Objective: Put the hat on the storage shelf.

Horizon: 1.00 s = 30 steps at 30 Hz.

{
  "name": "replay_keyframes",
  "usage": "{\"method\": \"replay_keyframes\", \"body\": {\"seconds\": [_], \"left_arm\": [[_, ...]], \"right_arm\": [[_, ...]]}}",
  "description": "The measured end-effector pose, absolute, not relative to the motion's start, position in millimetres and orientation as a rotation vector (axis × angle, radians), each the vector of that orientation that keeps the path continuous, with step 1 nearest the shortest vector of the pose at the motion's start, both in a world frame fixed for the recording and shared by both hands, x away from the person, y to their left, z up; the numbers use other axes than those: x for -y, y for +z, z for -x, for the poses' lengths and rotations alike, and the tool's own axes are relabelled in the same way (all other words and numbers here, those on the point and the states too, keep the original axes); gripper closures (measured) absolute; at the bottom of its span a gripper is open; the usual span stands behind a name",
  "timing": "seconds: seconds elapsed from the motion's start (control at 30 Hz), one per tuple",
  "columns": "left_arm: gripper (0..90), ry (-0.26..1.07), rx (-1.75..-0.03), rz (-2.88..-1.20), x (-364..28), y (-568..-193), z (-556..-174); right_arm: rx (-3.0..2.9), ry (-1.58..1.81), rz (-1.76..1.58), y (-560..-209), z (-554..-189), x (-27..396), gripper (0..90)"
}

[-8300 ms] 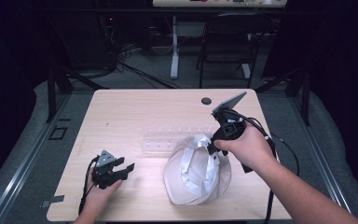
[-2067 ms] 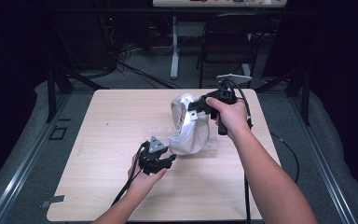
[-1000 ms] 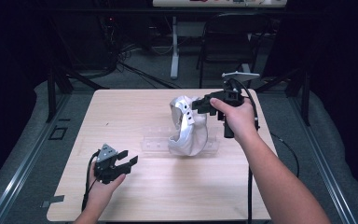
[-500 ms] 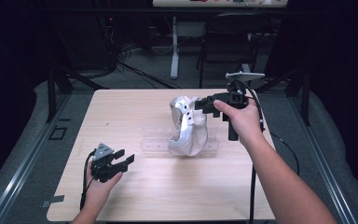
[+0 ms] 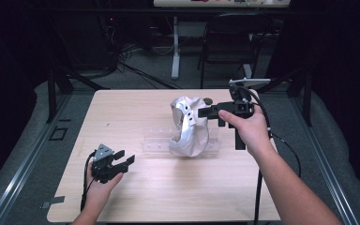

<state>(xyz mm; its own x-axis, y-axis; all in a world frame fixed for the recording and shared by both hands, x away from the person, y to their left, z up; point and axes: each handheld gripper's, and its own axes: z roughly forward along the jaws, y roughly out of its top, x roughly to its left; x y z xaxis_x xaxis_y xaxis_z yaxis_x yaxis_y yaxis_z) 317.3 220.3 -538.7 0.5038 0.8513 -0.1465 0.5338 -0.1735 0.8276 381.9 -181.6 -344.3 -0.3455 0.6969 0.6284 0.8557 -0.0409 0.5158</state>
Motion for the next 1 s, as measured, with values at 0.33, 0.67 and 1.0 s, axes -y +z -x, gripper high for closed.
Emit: {"method": "replay_keyframes", "body": {"seconds": [0.33, 0.67, 1.0], "left_arm": [[48.6, 0.451, -1.144, -1.866, -218.3, -540.2, -316.7], [48.6, 0.447, -1.145, -1.872, -217.1, -542.0, -316.8], [48.6, 0.450, -1.144, -1.886, -215.8, -543.3, -316.9]], "right_arm": [[2.128, -1.333, 1.649, -359.9, -363.0, 179.0, 47.9], [2.129, -1.374, 1.604, -370.9, -345.4, 182.9, 46.9], [2.144, -1.407, 1.575, -388.5, -332.4, 186.0, 45.6]]}}
